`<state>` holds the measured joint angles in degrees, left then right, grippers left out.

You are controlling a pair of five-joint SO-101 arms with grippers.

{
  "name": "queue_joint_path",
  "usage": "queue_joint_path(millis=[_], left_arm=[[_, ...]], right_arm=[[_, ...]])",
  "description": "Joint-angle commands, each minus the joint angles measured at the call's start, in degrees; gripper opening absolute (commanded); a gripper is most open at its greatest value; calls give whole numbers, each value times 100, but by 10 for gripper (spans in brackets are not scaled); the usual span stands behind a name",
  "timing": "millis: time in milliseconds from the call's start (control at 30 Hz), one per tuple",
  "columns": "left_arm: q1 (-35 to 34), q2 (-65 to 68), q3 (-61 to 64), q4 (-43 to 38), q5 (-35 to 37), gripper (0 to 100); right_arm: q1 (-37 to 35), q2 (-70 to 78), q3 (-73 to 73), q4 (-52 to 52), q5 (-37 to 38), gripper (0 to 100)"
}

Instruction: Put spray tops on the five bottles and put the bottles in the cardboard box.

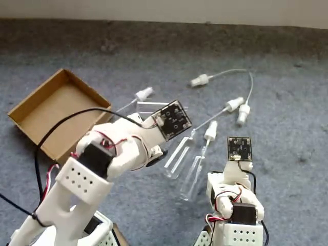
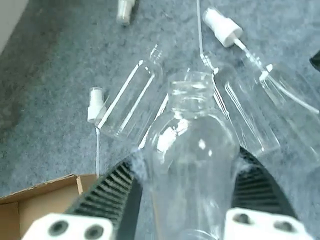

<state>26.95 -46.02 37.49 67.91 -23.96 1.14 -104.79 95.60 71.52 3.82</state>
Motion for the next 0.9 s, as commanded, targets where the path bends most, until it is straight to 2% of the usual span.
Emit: queue_joint_path(millis=[0,133,400,667,867], left_arm=[[40,-1007,1024,-1310,809,119],[-382,-1956,1868,-2110,1565,120],[-804,-3881,4075,-3868,1609,121],[-1103,-5226,5095,-4079,1626,120],[-1103,-5947,5965,-4765,1626,120]], right_arm=[[57,-48,752,13,62,5],[57,-48,752,13,62,5],[57,-48,752,13,62,5],[66,-48,752,13,62,5],[57,-48,743,-4,70,6]])
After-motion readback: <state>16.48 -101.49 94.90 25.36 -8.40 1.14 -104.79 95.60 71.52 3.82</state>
